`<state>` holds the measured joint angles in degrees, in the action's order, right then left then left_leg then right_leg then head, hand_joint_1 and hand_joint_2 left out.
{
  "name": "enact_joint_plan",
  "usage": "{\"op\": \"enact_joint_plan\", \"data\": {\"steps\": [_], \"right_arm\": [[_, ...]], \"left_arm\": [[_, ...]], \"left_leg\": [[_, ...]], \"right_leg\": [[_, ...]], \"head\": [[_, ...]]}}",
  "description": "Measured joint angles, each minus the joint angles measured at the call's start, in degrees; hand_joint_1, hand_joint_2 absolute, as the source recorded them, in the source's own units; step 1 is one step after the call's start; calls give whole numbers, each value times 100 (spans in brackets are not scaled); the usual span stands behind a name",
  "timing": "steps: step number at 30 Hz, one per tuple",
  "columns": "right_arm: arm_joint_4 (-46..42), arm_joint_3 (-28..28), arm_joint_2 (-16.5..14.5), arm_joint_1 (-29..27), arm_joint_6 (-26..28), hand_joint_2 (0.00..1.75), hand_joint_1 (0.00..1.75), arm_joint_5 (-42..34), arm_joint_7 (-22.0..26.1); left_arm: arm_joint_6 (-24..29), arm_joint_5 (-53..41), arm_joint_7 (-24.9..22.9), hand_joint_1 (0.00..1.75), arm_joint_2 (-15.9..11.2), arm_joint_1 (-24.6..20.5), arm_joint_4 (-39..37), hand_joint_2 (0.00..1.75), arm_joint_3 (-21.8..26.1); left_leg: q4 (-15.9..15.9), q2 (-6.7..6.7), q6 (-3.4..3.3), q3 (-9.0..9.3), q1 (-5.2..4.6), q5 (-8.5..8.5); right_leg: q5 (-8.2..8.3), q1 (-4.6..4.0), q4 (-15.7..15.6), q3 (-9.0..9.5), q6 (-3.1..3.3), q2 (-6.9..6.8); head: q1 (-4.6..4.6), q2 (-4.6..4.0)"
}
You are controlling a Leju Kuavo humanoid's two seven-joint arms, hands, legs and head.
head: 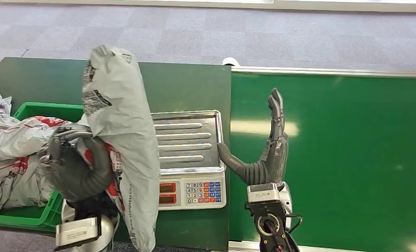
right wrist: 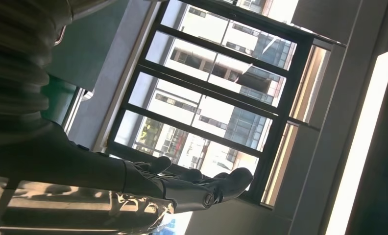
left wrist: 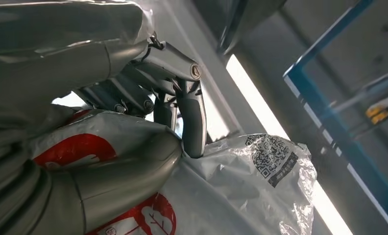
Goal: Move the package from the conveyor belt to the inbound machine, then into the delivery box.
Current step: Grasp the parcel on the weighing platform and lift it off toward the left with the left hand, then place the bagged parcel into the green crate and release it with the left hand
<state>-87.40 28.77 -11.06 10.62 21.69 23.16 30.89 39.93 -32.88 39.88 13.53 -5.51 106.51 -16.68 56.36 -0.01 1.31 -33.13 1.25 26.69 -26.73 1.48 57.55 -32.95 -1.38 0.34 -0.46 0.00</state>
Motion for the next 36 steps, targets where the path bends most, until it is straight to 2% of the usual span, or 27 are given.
{"op": "enact_joint_plan", "data": {"steps": [10, 17, 22, 27, 30, 33, 36], "right_arm": [[63, 45, 3, 60, 17, 175, 0, -95, 28], [121, 80, 1, 158, 16, 175, 0, -155, 6], [129, 91, 0, 174, 5, 175, 0, -157, 1], [168, 154, -2, 193, -34, 175, 0, -225, 70], [202, 178, -2, 227, -114, 175, 0, -292, 104], [248, 230, -1, 281, -188, 175, 0, -360, 104], [298, 256, -1, 312, -224, 175, 0, -435, 102]], "left_arm": [[2, -918, 14, 175, 367, -29, 1388, 175, 885], [2, -1728, 14, 169, 448, -71, 2310, 175, 980], [-1, -1857, 14, 171, 457, -89, 2387, 175, 1096], [-15, -2509, 13, 175, 475, -508, 1561, 175, 2328], [-19, -3358, -129, 175, 406, -1045, 404, 175, 3259], [-24, -4096, -485, 175, 93, -1577, -927, 175, 4240], [-20, -4662, -1007, 175, -399, -1991, -2058, 175, 4907]], "left_leg": [[0, 0, 0, 3, 0, 0], [0, 0, 0, 3, 0, 0], [0, 0, 0, 4, 0, 0], [0, 0, 1, 13, 0, -3], [-1, 0, 1, 18, 0, -8], [-3, 28, 6, 19, 3, -12], [-4, 37, 8, 18, 5, -13]], "right_leg": [[0, 0, 0, 2, 0, -1], [0, 0, 0, 0, 0, 0], [0, 0, 0, 1, 0, 0], [1, 0, 0, 8, 1, -1], [4, 0, 1, 15, 6, -2], [16, -3, 6, 3, 19, 24], [17, -6, 12, -6, 21, 35]], "head": [[-1, 0], [0, 0], [-1, 0], [1, 0], [2, 0], [0, 0], [2, 0]]}}
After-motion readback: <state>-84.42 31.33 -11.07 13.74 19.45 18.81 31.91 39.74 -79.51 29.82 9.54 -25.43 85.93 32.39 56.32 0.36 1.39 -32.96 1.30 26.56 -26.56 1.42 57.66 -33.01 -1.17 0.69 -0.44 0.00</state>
